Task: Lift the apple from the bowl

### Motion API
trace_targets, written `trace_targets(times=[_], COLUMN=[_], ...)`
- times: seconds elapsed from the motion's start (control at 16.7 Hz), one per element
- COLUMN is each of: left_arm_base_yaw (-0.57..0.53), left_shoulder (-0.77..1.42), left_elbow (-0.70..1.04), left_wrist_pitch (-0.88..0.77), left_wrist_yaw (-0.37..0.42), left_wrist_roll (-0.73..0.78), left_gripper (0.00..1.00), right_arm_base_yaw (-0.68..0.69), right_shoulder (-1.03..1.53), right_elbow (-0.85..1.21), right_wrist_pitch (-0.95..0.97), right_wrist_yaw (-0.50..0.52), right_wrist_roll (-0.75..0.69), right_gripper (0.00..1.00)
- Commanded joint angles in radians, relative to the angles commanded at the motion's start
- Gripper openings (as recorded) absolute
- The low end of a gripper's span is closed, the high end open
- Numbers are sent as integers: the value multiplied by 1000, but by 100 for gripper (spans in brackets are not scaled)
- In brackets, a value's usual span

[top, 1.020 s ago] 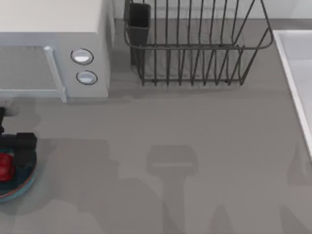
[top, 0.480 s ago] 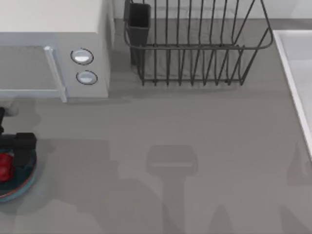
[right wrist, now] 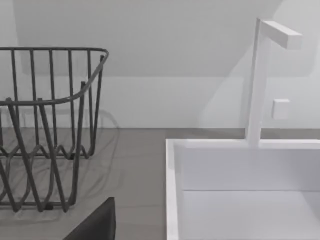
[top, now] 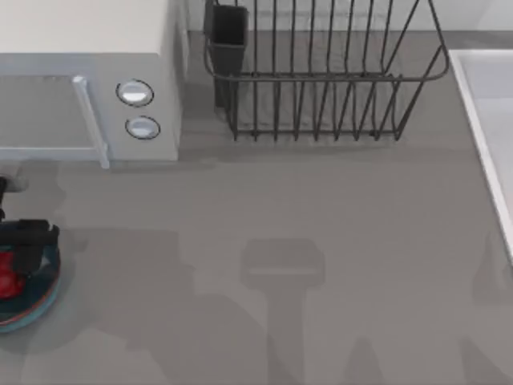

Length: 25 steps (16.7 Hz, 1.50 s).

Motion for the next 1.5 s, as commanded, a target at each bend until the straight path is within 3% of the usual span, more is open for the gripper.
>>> trace_targets(times=[0.48, 0.54, 0.78, 1.14, 1.5], left_arm_base_yaw=[0, -3, 46, 146, 46], left_shoulder=[0, -99, -97, -102, -136], left_elbow=[0, 30, 97, 488, 908], left_wrist_pitch=[0, -71, -140, -558, -1003], left_wrist_yaw=[0, -14, -10, -4, -10], left_wrist_roll=[0, -3, 22, 69, 19], left_gripper=[0, 0, 0, 0, 0], right_arm_base_yaw=[0, 0, 0, 0, 0], right_shoulder=[0, 0, 0, 0, 0], right_elbow=[0, 0, 0, 0, 0], right_wrist_pitch=[0, 0, 0, 0, 0], right_wrist_yaw=[0, 0, 0, 0, 0], right_wrist_roll=[0, 0, 0, 0, 0], right_gripper=[100, 100, 100, 100, 100])
